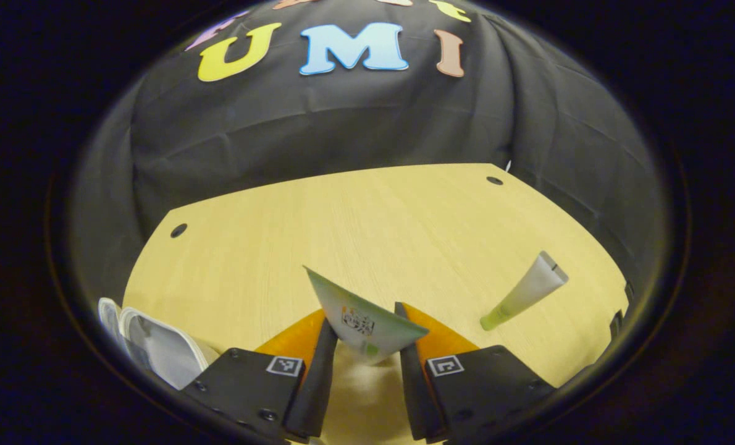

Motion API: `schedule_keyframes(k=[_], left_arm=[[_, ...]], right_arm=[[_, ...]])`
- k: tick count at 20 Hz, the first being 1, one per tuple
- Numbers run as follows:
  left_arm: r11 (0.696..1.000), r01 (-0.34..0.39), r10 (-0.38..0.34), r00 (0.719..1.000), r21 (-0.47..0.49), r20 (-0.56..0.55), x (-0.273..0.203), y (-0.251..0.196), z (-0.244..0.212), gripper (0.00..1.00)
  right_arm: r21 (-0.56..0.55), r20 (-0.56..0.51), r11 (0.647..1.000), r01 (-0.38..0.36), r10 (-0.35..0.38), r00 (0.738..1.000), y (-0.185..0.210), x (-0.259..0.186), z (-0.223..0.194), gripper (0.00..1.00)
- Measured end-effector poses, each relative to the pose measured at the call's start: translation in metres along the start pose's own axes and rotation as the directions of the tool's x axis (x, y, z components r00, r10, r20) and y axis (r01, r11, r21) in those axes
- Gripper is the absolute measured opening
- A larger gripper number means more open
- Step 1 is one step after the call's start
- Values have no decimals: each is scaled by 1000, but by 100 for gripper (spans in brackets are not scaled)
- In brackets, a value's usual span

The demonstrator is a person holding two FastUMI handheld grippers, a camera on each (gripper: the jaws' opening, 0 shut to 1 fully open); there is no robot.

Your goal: First open the suitcase, pack the skin care products into it, and then close the suitcase.

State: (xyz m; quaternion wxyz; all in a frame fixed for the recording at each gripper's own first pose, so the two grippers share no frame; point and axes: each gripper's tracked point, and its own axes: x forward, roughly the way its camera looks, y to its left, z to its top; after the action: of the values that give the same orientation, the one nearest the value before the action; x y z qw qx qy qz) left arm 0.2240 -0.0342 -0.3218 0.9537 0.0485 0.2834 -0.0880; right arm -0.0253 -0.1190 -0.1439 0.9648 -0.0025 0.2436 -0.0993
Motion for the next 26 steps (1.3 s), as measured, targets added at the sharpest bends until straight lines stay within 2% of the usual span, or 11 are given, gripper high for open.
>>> schedule_keyframes(k=[1, 4, 5, 6, 8, 9, 15, 18, 23, 25, 26], left_arm=[[1000, -11, 11, 1000, -8, 0, -1, 2, 1, 53], [998, -2, 3, 1000, -70, 9, -14, 9, 11, 53], [997, 4, -2, 1000, -80, 30, -20, 12, 19, 45], [997, 0, 4, 999, -82, 44, -24, 17, 25, 47], [996, -14, 19, 998, -90, 55, -33, 25, 32, 47], [994, -20, 27, 997, -110, 71, -42, 30, 38, 40], [969, -49, 91, 982, -240, 166, -118, 86, 69, 40], [960, -134, 184, 964, -246, 191, -164, 134, 70, 40], [924, -287, 319, 943, -251, 95, -226, 218, 17, 40], [909, -321, 347, 936, -266, 56, -237, 241, -4, 40], [906, -326, 352, 935, -270, 53, -241, 247, -8, 41]], right_arm=[[-10, -3, 1000, -13, 13, 1000, 3, -1, -2, 92], [-34, -50, 994, -100, 99, 994, 23, 5, -14, 87], [-44, -80, 990, -133, 130, 988, 33, 9, -23, 92], [-53, -110, 985, -164, 158, 981, 42, 14, -29, 92], [-54, -150, 972, -228, 218, 964, 63, 24, -38, 91], [-60, -163, 963, -261, 248, 955, 76, 33, -41, 91], [-96, -297, 916, -390, 347, 889, 146, 91, -74, 89], [-81, -352, 911, -405, 354, 867, 173, 122, -91, 85], [-86, -370, 931, -355, 301, 879, 180, 155, -103, 71], [-93, -379, 943, -318, 262, 887, 176, 167, -109, 62], [-98, -389, 950, -298, 239, 890, 174, 171, -113, 51]])
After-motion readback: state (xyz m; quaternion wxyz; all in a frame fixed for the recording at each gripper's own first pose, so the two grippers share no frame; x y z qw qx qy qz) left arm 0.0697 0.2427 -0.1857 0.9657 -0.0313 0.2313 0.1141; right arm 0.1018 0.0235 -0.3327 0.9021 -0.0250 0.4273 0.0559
